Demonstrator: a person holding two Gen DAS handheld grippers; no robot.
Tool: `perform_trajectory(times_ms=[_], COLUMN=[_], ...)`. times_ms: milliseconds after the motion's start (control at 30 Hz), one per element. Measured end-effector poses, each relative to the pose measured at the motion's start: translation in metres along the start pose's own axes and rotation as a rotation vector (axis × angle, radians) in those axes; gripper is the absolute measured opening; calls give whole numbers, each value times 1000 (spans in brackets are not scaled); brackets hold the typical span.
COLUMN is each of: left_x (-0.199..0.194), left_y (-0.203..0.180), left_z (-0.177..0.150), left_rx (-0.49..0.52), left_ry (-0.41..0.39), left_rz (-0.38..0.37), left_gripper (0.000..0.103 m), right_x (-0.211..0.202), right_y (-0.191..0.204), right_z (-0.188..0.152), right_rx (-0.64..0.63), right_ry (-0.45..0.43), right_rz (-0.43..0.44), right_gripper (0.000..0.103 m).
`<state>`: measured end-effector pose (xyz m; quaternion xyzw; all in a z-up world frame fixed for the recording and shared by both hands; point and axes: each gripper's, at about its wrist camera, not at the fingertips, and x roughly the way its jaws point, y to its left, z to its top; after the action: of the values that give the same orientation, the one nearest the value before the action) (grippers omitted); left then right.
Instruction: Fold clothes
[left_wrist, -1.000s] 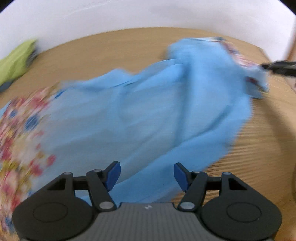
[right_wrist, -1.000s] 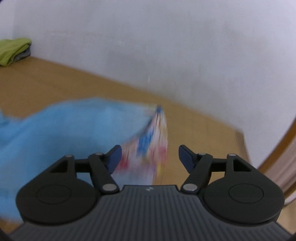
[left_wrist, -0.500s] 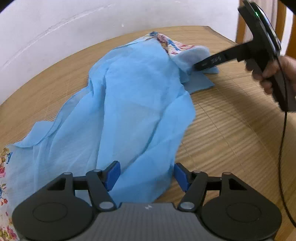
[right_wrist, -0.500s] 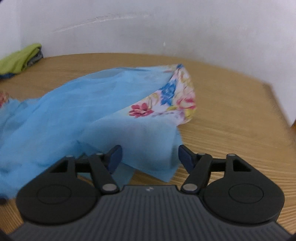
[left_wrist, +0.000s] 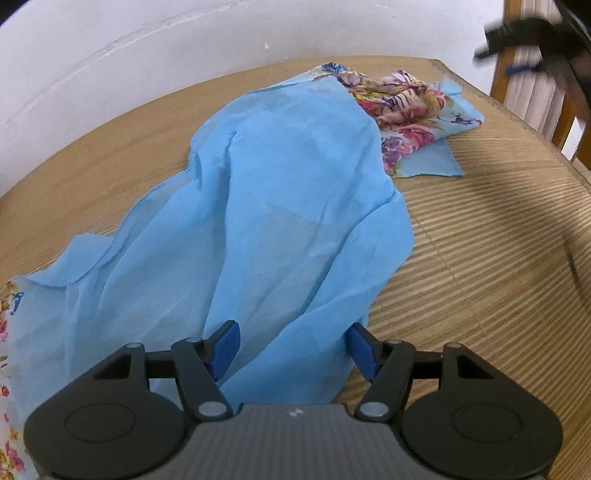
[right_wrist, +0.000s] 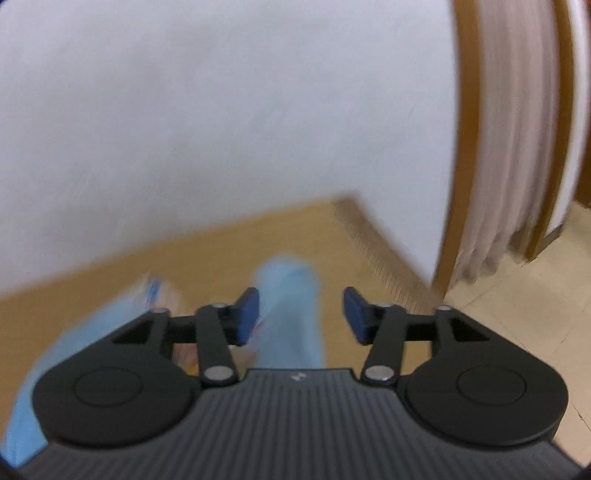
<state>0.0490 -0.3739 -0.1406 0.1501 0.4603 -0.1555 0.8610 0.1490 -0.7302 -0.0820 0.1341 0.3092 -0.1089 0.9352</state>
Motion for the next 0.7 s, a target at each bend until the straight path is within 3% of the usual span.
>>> perform_trajectory(times_ms=[100, 267, 300, 367, 467, 500, 533, 600, 667, 700], left_x=[1, 5, 5, 6, 11, 11, 12, 14, 18, 18], left_y=[1, -4, -3, -2, 1, 3, 4, 7, 9, 10], left_z=[2, 7, 7, 6, 8, 8, 9, 10, 13, 14], left_rx=[-4, -10, -13, -20, -44, -54, -63, -84, -103, -108], left_ry=[2, 7, 7, 7, 9, 10, 11, 11, 12, 7], left_rz=[0, 8, 6, 3, -11, -17, -23, -38, -62, -70], left_gripper=[67, 67, 68, 68, 69, 69, 69, 69, 66, 63], right_x=[-9, -9, -6, 0, 16, 17, 19, 18, 7, 7], right_y=[26, 95, 99, 107, 101, 105, 110, 118, 122, 123], right_z=[-56, -125, -129, -134, -126, -127, -127, -127, -127, -127], right_rx=[-147, -499, -507, -510, -354, -364, -374, -391, -402, -399], right_ry=[112, 128, 116, 82, 115, 111, 108, 101, 95, 99], right_rz=[188, 244, 242, 235, 263, 253, 251, 256, 277, 281], right_gripper=[56, 56, 57, 85, 91, 91, 88, 71, 31, 21])
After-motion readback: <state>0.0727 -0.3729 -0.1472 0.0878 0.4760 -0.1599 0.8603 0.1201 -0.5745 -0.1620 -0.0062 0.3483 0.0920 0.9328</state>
